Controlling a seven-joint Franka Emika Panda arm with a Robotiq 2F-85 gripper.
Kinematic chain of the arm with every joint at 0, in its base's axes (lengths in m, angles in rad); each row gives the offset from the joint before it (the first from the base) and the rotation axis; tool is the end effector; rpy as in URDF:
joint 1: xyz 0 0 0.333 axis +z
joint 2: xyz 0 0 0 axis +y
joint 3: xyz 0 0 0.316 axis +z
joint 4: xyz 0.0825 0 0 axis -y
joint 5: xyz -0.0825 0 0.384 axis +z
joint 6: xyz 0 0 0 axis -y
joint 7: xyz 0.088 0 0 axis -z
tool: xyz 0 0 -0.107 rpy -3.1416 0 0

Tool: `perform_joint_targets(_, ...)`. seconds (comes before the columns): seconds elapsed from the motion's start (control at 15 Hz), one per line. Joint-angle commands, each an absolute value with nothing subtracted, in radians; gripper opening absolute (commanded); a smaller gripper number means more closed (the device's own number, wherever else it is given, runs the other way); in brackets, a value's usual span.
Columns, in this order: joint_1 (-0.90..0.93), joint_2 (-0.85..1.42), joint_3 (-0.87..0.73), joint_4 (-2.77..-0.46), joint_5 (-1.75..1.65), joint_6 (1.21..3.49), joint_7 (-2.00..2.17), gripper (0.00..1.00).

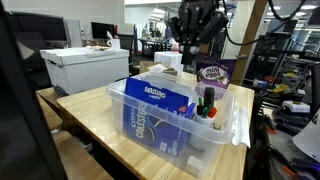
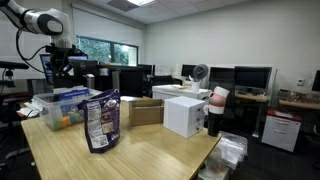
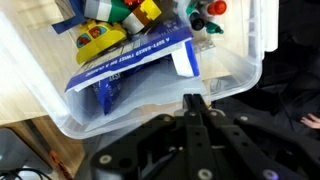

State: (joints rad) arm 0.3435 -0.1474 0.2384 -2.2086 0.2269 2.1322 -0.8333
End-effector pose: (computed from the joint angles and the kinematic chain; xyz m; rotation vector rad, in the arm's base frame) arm 0.4185 0.2903 0.4476 -2.3788 -1.8071 -0.1323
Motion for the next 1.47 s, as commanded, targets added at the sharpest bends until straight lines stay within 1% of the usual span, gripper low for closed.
perform_joint_targets(0.0, 0.358, -0.212, 0.227, -2.281, 0.271, 2.090, -1.037, 0.05)
perform_joint_targets(0.13, 0.361, -0.209, 0.233, -2.288, 0.245, 2.061, -1.102, 0.05)
perform_joint_targets(0.2, 0.360, -0.205, 0.240, -2.288, 0.219, 2.057, -1.102, 0.23)
perform_joint_targets(0.27, 0.350, -0.177, 0.241, -2.256, 0.236, 2.079, -1.031, 0.30)
perform_joint_targets(0.33, 0.351, -0.177, 0.242, -2.260, 0.235, 2.076, -1.037, 0.08)
perform_joint_targets(0.6, 0.350, -0.175, 0.242, -2.257, 0.235, 2.076, -1.037, 0.26)
perform_joint_targets(0.67, 0.355, -0.175, 0.240, -2.262, 0.244, 2.080, -1.066, 0.55)
perform_joint_targets(0.8, 0.353, -0.174, 0.251, -2.275, 0.221, 2.110, -1.026, 0.55)
perform_joint_targets(0.93, 0.349, -0.173, 0.266, -2.286, 0.192, 2.151, -0.953, 0.62)
perform_joint_targets(1.4, 0.355, -0.143, 0.309, -2.300, 0.044, 2.178, -0.728, 0.94)
